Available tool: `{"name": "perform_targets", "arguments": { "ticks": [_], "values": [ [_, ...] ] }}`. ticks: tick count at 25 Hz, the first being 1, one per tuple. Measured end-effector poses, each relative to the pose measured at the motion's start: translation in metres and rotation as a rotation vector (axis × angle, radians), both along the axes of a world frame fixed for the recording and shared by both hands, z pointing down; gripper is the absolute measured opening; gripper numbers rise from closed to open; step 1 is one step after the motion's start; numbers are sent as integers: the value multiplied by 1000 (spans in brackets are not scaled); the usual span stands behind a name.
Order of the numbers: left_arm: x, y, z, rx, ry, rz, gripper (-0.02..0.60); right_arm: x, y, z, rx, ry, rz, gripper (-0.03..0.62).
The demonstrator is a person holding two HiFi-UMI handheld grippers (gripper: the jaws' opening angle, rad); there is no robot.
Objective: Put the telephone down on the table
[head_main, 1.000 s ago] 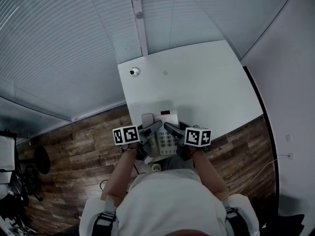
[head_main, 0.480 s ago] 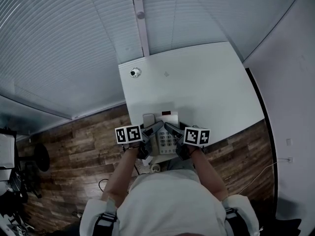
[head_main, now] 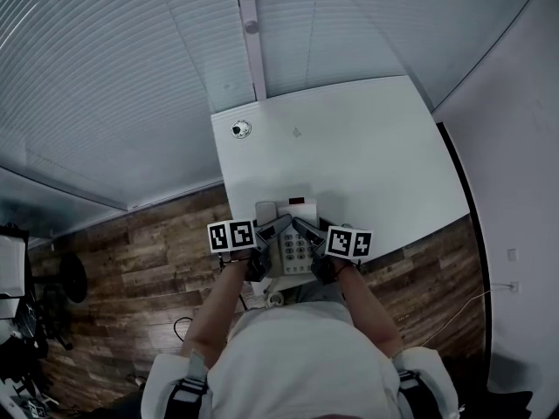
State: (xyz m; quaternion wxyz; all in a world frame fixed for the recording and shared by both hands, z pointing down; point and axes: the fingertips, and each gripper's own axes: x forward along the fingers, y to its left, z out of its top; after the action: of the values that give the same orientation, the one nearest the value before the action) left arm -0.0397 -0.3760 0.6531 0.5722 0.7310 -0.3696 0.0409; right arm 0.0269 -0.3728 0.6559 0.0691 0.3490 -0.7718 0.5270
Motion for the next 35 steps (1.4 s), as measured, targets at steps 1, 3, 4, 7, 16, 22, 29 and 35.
{"name": "perform_targets", "arguments": {
  "ticks": [1, 3, 4, 7, 16, 22, 29, 35],
  "values": [
    [0, 0, 0, -2, -6, 0, 425, 0, 0, 0, 0, -1, 3, 319],
    [0, 0, 1, -4, -16, 1, 425, 0, 0, 1, -1, -3, 6, 319],
    [-1, 0, 1, -6, -21, 1, 425, 0, 0, 1, -3, -2, 6, 319],
    [-3, 1, 4, -20, -61, -3, 425, 1, 1, 4, -14, 10, 9, 319],
    [-9, 5, 2, -5, -87, 3, 425, 3, 0, 8, -28, 40, 26, 319],
    [-15, 12, -7, 7, -66, -6, 424, 7, 0, 6, -5, 81, 45, 319],
    [-17, 22, -12, 28, -62, -10, 423, 13, 2, 3, 25, 158, 62, 317],
    [-18, 33, -22, 65, -65, 6, 423, 21, 10, -12, 66, 149, 121, 313]
  ]
}}
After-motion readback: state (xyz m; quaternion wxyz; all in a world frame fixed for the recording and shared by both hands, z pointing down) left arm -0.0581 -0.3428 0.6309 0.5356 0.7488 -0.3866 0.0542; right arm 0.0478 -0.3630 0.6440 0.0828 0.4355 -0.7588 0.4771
